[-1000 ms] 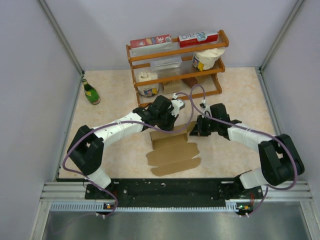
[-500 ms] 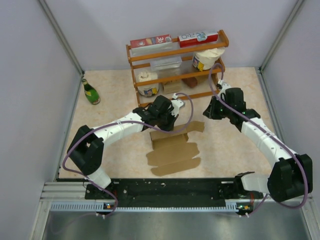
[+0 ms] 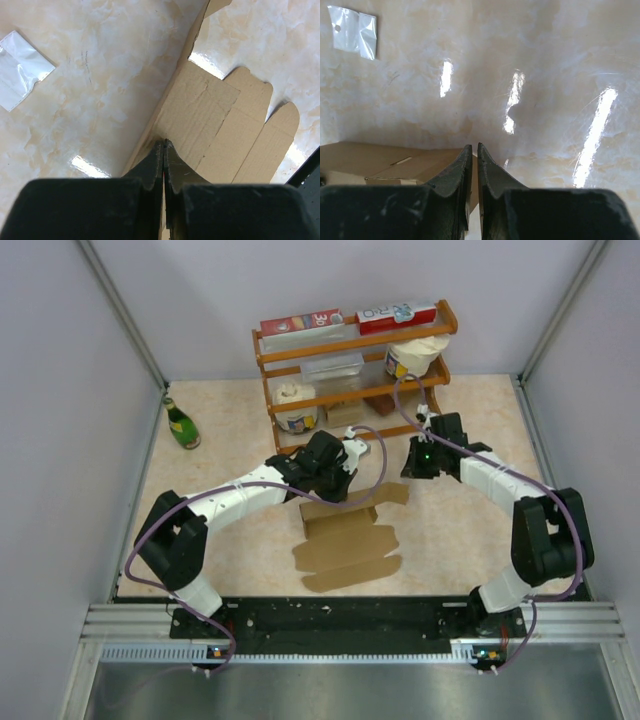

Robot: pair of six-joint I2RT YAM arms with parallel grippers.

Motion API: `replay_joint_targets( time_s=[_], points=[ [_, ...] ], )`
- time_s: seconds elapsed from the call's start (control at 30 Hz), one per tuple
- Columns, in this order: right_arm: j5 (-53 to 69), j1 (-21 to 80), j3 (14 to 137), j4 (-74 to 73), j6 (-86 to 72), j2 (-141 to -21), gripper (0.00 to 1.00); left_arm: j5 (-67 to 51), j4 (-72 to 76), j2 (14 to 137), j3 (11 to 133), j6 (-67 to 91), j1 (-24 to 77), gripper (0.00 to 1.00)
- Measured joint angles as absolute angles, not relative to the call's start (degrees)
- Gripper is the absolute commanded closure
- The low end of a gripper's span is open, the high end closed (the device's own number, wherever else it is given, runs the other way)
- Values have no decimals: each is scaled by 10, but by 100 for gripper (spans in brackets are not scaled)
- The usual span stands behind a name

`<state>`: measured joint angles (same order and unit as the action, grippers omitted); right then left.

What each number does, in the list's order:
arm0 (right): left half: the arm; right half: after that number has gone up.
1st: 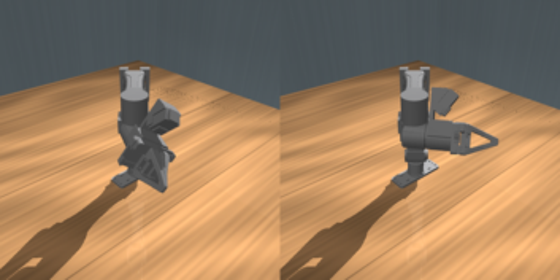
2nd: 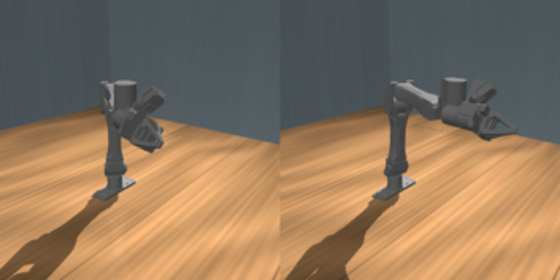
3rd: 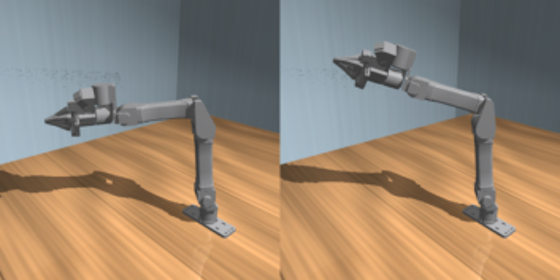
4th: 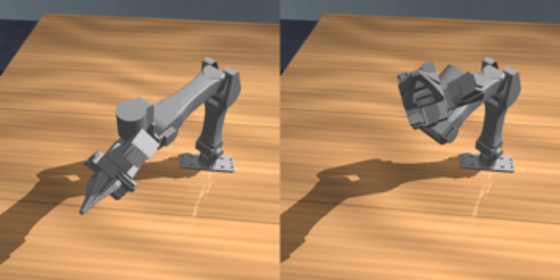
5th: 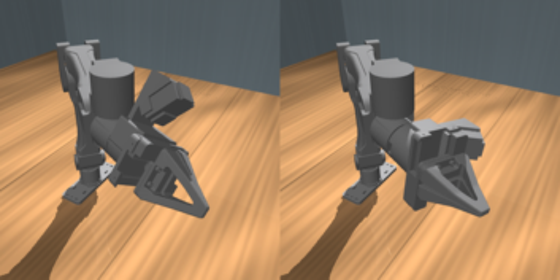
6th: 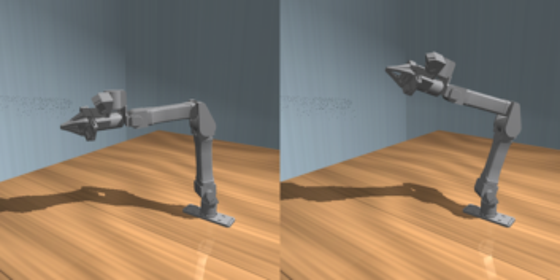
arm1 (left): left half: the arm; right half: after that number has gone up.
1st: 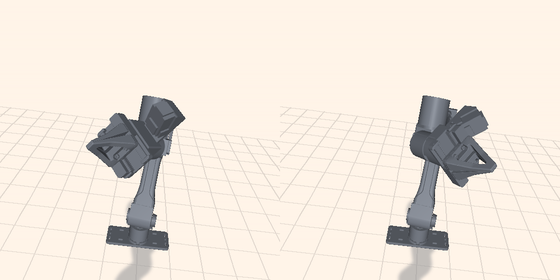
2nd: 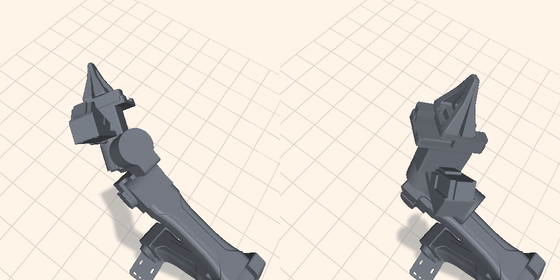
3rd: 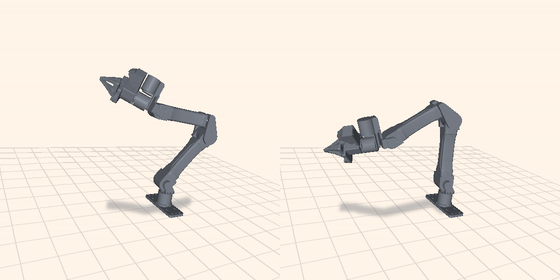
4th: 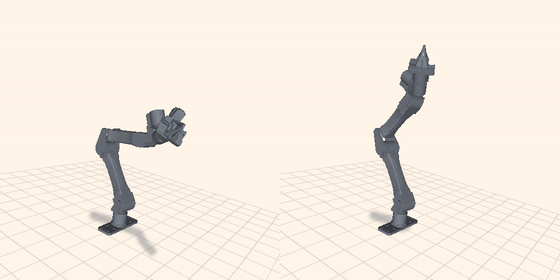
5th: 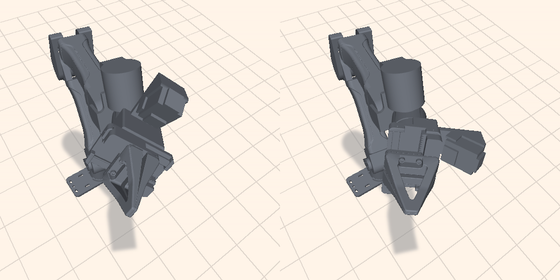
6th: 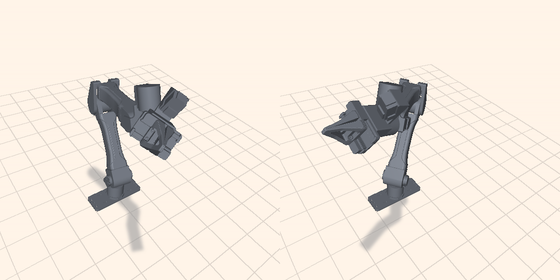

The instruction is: Fold the paper box

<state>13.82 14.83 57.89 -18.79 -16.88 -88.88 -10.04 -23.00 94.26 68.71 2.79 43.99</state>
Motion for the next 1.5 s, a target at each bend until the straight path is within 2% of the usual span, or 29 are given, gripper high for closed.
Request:
replay_joint_targets(
  time_s=[0.23,0.4,0.67,0.9,1.03,1.5],
  points=[
    [138,148,579,-183,-164,-902,92,-100,-230,942,687,28,440,100],
    [136,148,577,-181,-164,-901,86,-99,-230,942,687,28,440,100],
    [117,148,577,-191,-149,-864,67,-98,-232,942,689,28,440,100],
    [117,148,581,-222,-106,-825,44,-98,-234,942,689,28,440,100],
    [125,148,594,-255,-77,-823,36,-98,-234,942,689,28,440,100],
    [124,148,601,-296,-16,-815,33,-99,-236,942,689,28,440,100]
  ],
)
